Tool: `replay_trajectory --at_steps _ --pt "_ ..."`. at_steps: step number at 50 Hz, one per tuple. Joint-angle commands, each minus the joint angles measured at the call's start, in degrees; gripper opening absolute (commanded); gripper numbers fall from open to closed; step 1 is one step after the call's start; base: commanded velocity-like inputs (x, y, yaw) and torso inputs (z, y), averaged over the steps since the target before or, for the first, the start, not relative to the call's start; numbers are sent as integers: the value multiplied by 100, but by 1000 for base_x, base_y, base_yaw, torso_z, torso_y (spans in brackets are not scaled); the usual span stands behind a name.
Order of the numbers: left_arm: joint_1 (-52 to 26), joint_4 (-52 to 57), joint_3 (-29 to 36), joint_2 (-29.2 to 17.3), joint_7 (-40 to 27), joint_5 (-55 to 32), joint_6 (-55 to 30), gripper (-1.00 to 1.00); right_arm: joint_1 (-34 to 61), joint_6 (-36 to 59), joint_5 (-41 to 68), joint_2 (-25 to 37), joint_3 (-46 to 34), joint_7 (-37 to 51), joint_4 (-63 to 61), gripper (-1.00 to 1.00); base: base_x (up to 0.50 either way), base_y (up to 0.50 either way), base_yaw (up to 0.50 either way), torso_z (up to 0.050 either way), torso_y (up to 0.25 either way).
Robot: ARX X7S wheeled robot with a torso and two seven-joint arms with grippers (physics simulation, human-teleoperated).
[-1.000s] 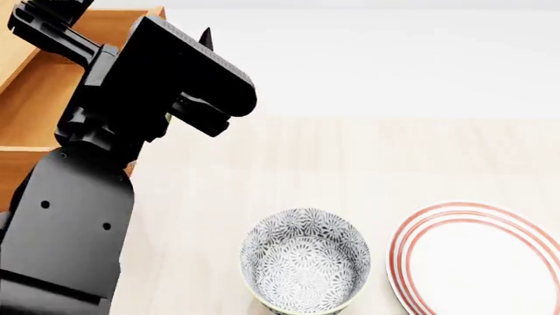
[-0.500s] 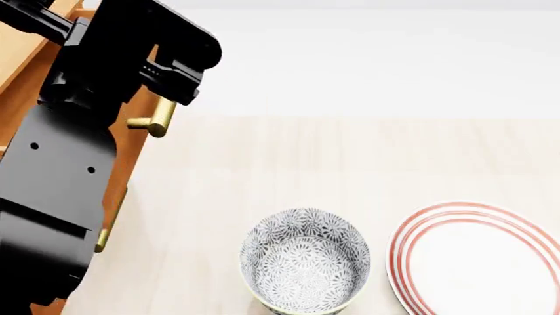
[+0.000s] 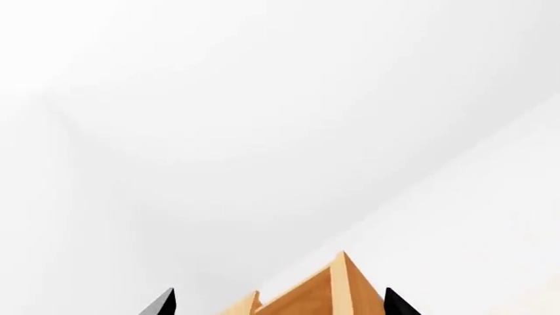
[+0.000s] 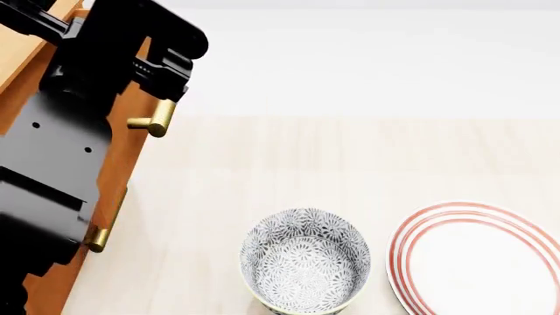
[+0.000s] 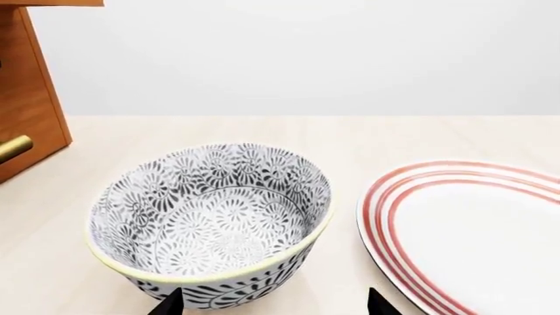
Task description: Open the top drawer of the cabinet.
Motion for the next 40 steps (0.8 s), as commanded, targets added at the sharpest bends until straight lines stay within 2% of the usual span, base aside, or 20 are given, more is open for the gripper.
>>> replay_trajectory --at_steps 1,5,20,40 --pt "-238 -602 -248 170 -14 -97 150 100 3 4 -79 -85 104 -111 -2 100 0 0 0 0 0" --pt "-292 -599 -611 300 4 -404 -138 100 10 -17 -74 -92 95 -122 42 100 0 0 0 0 0" --pt "-700 -921 -1224 467 -467 -1136 -614 100 1 -17 -56 -71 71 -106 19 100 0 0 0 0 0" --pt "-843 -854 -1398 445 -686 -2000 -1137 100 -6 -26 -64 -47 29 -76 -6 100 0 0 0 0 0"
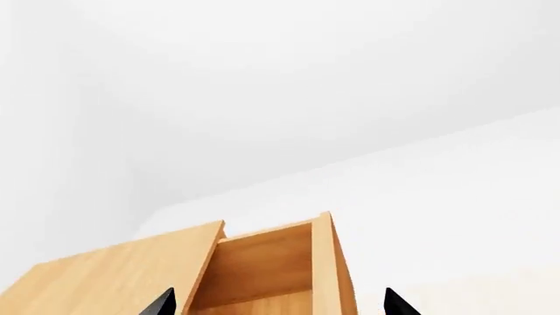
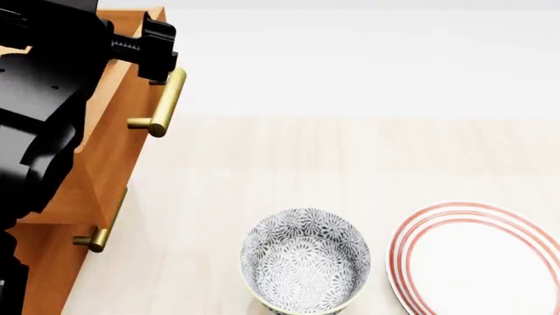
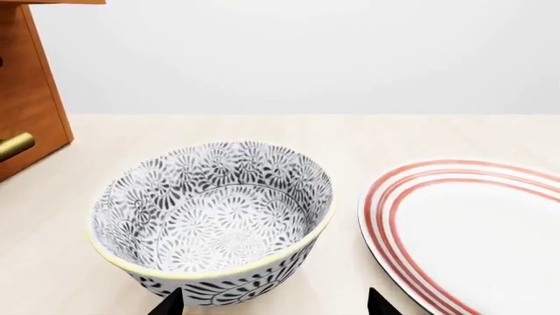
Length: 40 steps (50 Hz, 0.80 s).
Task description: Open the top drawer of the cabinet.
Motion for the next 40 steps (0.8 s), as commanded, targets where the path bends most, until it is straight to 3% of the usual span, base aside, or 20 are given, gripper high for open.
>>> replay_trajectory --at_steps 1,29,40 --pt "-112 55 -295 122 -26 -429 -315 100 -4 -18 -101 -91 93 -113 7 100 0 0 0 0 0" --pt "-627 -587 -1098 137 -1065 -1832 -536 100 23 -48 -71 -79 47 -117 67 100 0 0 0 0 0" --pt "-827 -1159 -1758 168 -1607 -2556 -539 100 31 -23 -53 -63 41 -89 37 100 0 0 0 0 0"
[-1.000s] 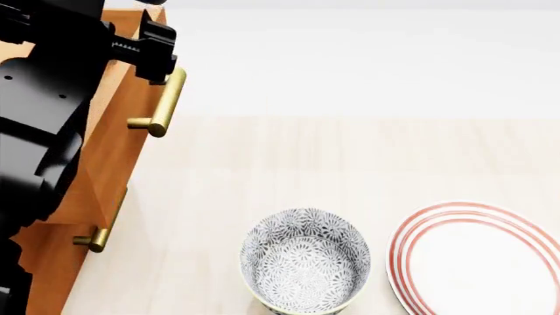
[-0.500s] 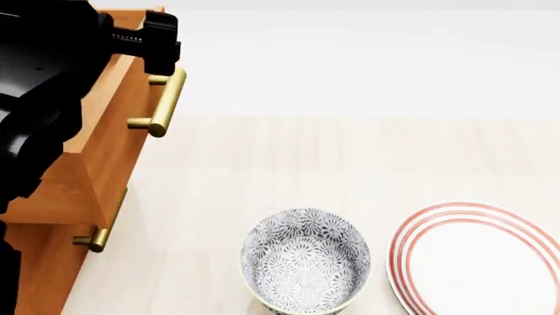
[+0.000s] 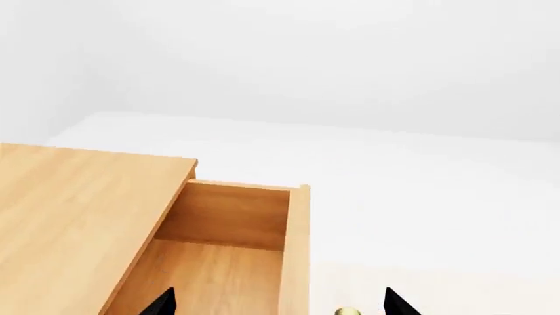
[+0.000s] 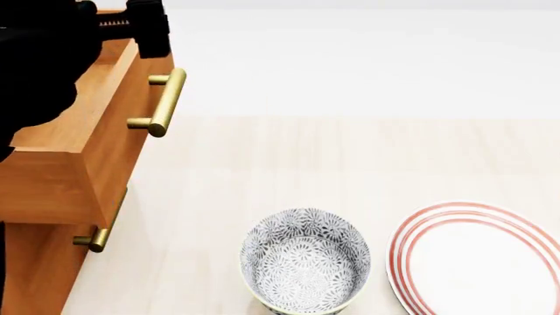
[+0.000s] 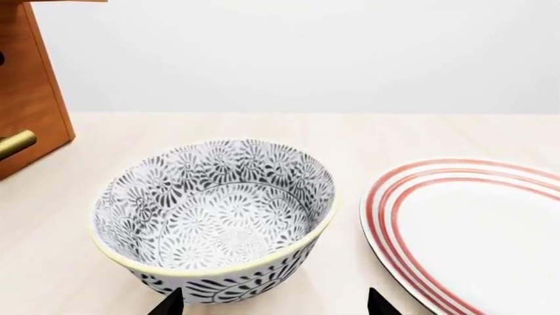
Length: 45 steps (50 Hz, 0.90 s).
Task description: Open the top drawer of the cabinet.
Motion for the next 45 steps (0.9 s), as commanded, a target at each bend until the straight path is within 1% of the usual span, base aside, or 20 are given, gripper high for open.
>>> replay_trajectory --at_steps 1,2,10,13,24,32,35,41,45 --pt "-212 -565 -709 122 -458 -600 73 100 6 10 -79 -89 107 -106 -6 100 0 0 0 0 0" --pt "-229 -622 -837 125 -557 -710 63 100 12 8 -75 -92 109 -106 7 100 0 0 0 0 0" --pt "-333 -812 -900 107 -779 -1075 86 100 13 36 -65 -81 103 -76 -27 100 0 0 0 0 0" --pt "-432 -1074 -1079 127 -946 -1289 112 100 6 27 -63 -72 100 -76 -37 100 0 0 0 0 0" --pt "-626 -1399 -1099 105 -1275 -1686 285 100 11 10 -55 -69 76 -85 -12 100 0 0 0 0 0" --pt "-718 -1736 -1237 66 -1481 -1907 529 100 13 -18 -52 -67 55 -104 25 100 0 0 0 0 0" --pt "-740 -1878 -1438 65 -1558 -2084 628 100 15 -9 -43 -60 52 -105 16 100 0 0 0 0 0" --pt "-776 -2047 -1579 60 -1768 -2240 768 100 15 -2 -35 -53 40 -103 11 100 0 0 0 0 0" --pt "-832 -2233 -1579 52 -1874 -2267 830 100 20 -30 -36 -58 33 -114 47 100 0 0 0 0 0"
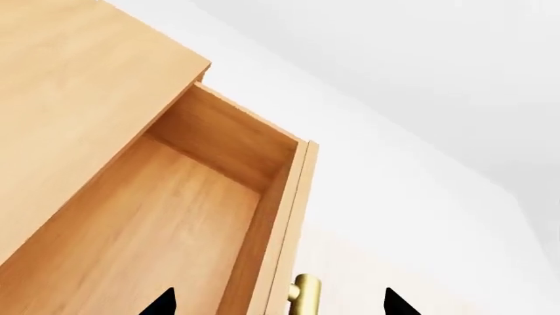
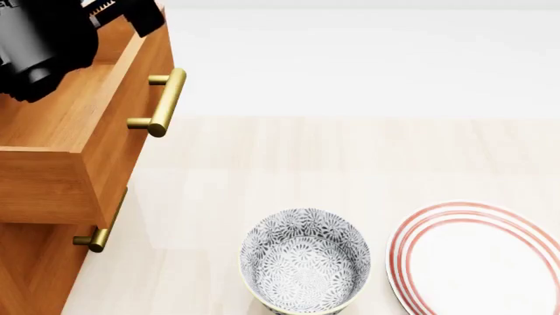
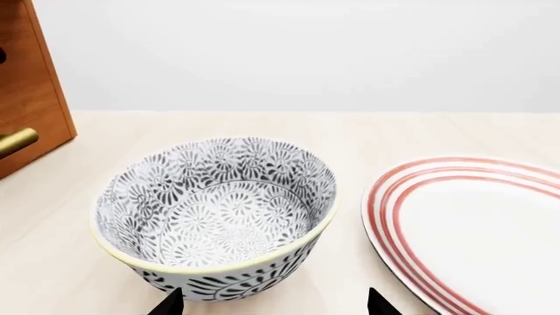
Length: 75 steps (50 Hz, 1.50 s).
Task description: Open the top drawer of the cabinet.
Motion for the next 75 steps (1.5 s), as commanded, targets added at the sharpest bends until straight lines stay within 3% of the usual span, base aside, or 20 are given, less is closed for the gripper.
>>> replay_trajectory --at_steps 1,47,75 --pt "-116 -450 -321 83 -223 -179 278 100 1 -38 -92 -99 94 -139 46 100 0 0 0 0 0" --pt "-42 -948 14 169 -534 -1376 405 100 18 -75 -44 -66 33 -135 82 100 0 0 0 0 0" --pt "21 -714 1640 184 -529 -3216 659 100 28 -81 -25 -31 -9 -132 74 100 0 0 0 0 0"
